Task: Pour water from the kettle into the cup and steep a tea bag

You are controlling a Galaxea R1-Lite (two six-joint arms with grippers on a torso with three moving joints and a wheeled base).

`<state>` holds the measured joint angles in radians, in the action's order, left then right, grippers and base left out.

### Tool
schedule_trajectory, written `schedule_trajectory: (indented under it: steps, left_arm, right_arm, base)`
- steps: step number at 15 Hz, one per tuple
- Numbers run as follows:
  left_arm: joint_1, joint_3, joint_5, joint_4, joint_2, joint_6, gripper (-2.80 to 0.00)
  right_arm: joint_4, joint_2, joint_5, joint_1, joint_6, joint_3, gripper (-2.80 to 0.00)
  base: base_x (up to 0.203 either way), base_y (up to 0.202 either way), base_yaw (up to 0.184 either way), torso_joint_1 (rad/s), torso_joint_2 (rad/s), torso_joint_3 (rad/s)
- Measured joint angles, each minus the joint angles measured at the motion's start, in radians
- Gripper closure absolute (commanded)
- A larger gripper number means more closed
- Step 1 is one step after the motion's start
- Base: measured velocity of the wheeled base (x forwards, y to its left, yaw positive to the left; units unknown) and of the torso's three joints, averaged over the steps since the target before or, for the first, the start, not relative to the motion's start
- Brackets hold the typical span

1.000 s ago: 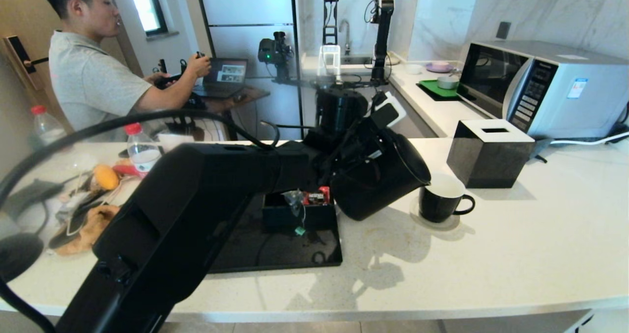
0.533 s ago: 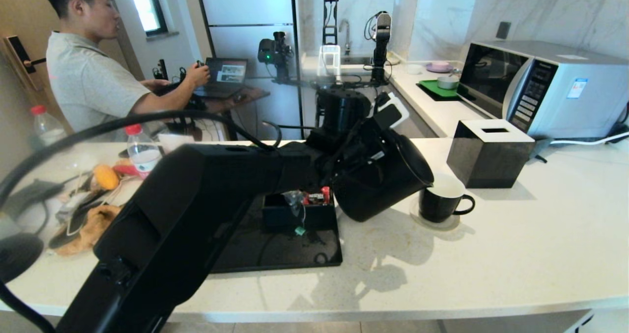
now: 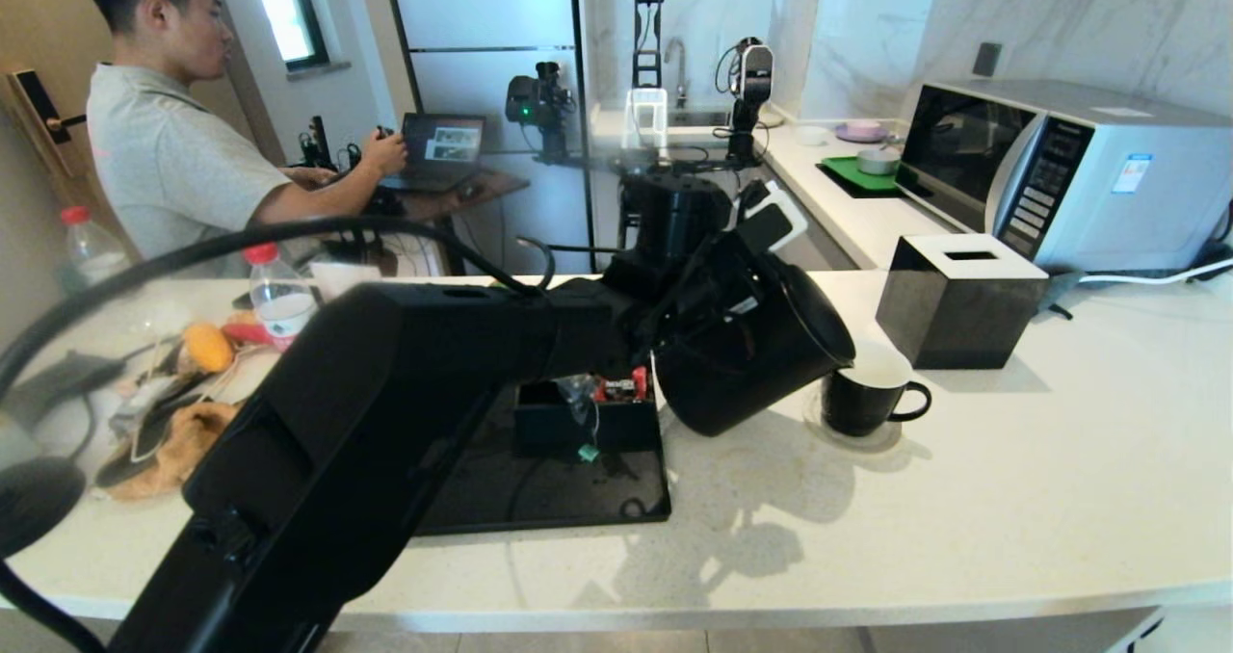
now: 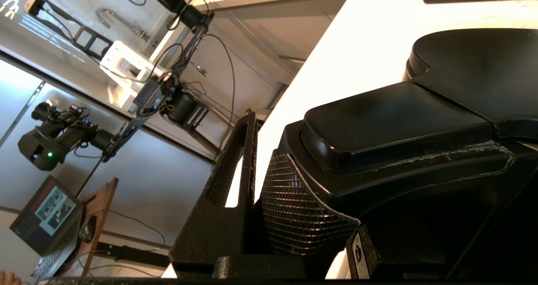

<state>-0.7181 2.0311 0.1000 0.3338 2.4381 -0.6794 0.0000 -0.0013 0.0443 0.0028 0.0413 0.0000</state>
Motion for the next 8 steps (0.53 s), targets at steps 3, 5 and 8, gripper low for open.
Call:
schedule_trajectory:
  steps: [3, 5, 8]
  left_arm:
    - [-0.001, 0.000, 0.000, 0.000, -0.003, 0.000, 0.00]
    - [-0.001, 0.000, 0.000, 0.000, -0.004, 0.000, 0.00]
    - [-0.001, 0.000, -0.001, 0.000, -0.004, 0.000, 0.00]
  right_arm:
    - [0.000, 0.000, 0.000, 0.000, 0.000, 0.000, 0.00]
    - [0.000, 0.000, 0.000, 0.000, 0.000, 0.000, 0.00]
    - [0.000, 0.000, 0.000, 0.000, 0.000, 0.000, 0.00]
  base:
    - [0.000, 0.000, 0.000, 0.000, 0.00, 0.000]
    - [0.000, 0.000, 0.000, 0.000, 0.00, 0.000]
    - [0.000, 0.000, 0.000, 0.000, 0.00, 0.000]
